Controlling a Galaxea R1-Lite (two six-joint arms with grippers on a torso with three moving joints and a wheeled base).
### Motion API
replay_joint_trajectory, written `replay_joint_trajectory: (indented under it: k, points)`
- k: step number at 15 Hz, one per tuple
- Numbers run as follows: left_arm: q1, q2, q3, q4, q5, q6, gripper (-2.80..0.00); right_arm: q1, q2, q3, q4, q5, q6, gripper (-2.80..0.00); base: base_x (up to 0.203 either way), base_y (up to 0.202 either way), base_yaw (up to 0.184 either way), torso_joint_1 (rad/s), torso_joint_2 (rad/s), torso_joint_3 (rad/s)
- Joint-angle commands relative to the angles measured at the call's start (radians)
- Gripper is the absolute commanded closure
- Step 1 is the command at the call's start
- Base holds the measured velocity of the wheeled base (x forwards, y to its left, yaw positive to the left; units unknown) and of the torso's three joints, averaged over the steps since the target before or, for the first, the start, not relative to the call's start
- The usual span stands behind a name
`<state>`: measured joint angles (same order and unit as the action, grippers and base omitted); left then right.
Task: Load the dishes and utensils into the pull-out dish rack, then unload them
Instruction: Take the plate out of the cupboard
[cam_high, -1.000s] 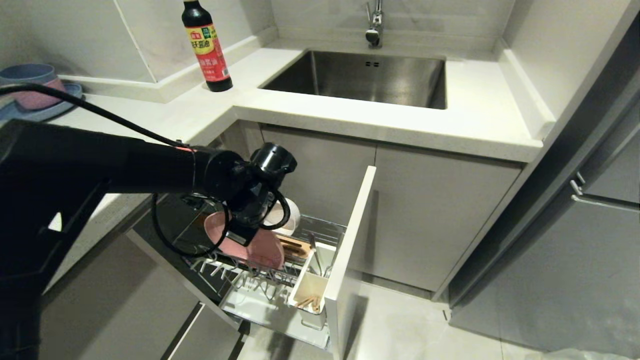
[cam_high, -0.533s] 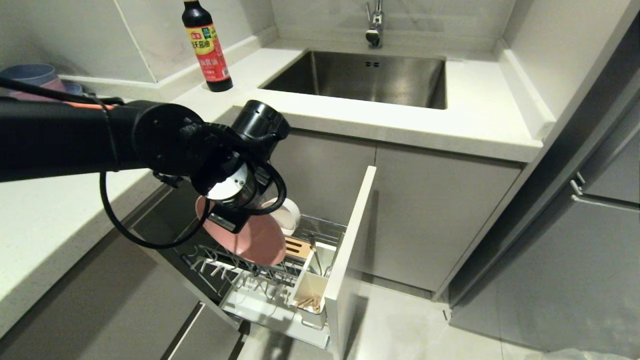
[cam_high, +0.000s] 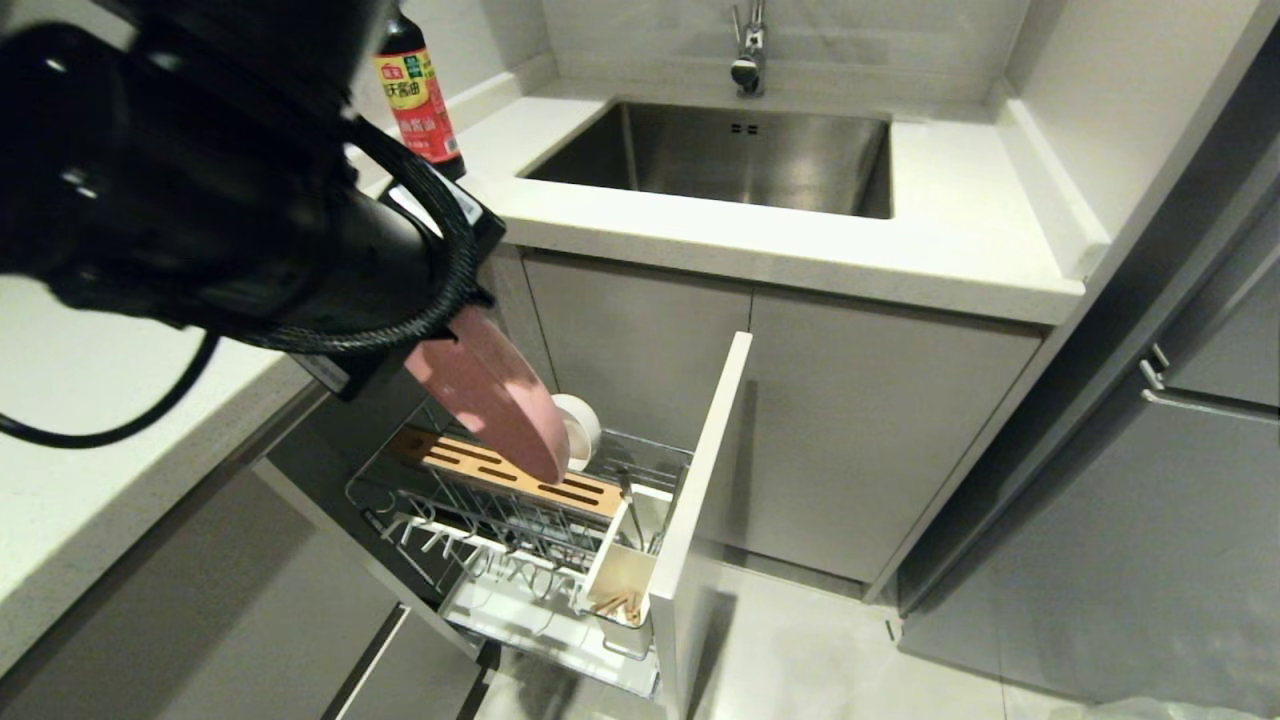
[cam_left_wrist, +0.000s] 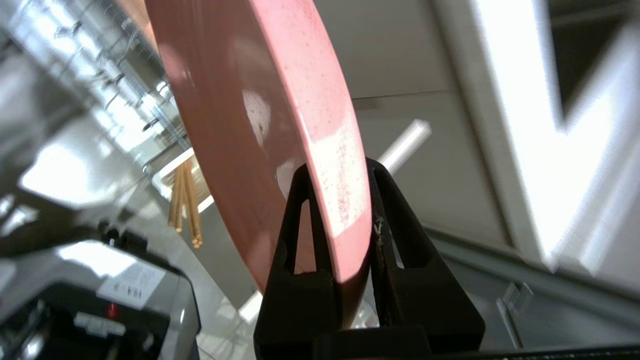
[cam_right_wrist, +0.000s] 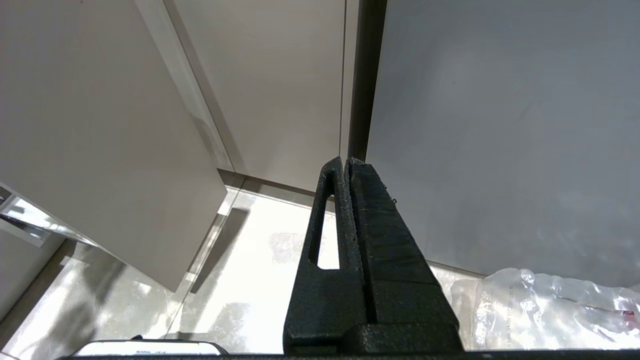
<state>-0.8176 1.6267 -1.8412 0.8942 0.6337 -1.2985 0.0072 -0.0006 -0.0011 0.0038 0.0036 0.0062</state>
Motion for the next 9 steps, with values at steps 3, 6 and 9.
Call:
replay_joint_trajectory:
  k: [3,6,9]
  points:
    - [-0.057,-0.125,-0.111,0.069,0.154,0.261,0.0,0.0,0.0,0.0,0.0,0.001,0.0,0.0,0.0,0.0,0.0,0.0,0.0,0.0]
    - [0.014,-0.185,-0.113,0.076,0.271,0.485,0.0,0.0,0.0,0.0,0.0,0.0,0.0,0.0,0.0,0.0,0.0,0.0,0.0,0.0]
    - [0.202,-0.214,-0.113,0.083,0.293,0.626,0.0,0.0,0.001,0.0,-0.001,0.001,0.0,0.0,0.0,0.0,0.0,0.0,0.0,0.0]
